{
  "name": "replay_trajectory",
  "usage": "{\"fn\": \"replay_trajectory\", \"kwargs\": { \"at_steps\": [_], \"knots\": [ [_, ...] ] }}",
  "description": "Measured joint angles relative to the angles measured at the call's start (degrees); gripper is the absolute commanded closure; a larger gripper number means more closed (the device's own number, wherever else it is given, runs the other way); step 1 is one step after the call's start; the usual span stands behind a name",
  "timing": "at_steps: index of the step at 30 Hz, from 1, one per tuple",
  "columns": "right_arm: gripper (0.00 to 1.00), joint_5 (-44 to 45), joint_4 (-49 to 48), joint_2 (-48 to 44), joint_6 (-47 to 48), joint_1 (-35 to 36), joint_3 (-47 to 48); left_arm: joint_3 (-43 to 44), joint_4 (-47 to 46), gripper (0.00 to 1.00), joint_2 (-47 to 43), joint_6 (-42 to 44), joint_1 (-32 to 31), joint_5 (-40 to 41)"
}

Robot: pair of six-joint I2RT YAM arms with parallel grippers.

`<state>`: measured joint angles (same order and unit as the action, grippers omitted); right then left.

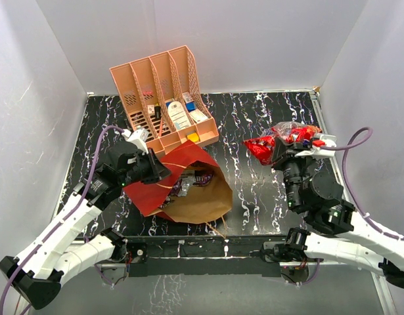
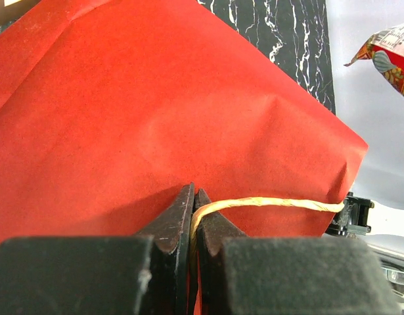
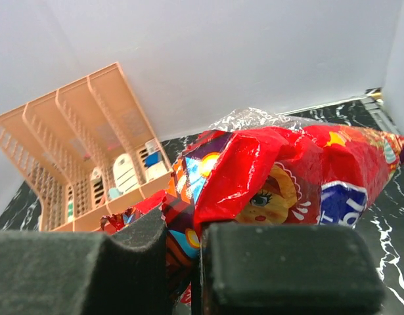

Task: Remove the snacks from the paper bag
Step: Place the snack at the center of the board.

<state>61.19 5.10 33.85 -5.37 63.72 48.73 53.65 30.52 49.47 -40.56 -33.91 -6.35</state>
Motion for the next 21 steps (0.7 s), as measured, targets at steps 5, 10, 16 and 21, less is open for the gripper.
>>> {"fn": "replay_trajectory", "kwargs": {
  "at_steps": [5, 10, 16, 21],
  "knots": [
    [0.93, 5.14, -9.31, 3.69, 3.78, -0.66, -2.54, 0.57, 0.02, 1.0, 0.31, -0.02, 0.0, -0.09],
    [0.93, 4.02, -10.75, 11.5, 1.53, -7.98, -4.83, 1.22, 0.59, 1.0, 0.72, -0.02, 0.0, -0.11],
    [0.93, -11.91, -4.94, 20.28, -10.25, -26.95, -4.83, 1.6, 1.38, 1.0, 0.74, -0.17, 0.0, -0.09],
    [0.93, -28.28, -2.16, 29.77, -19.78, -40.13, -3.04, 2.16, 1.88, 1.0, 0.87, -0.22, 0.0, -0.09]
  ]
}}
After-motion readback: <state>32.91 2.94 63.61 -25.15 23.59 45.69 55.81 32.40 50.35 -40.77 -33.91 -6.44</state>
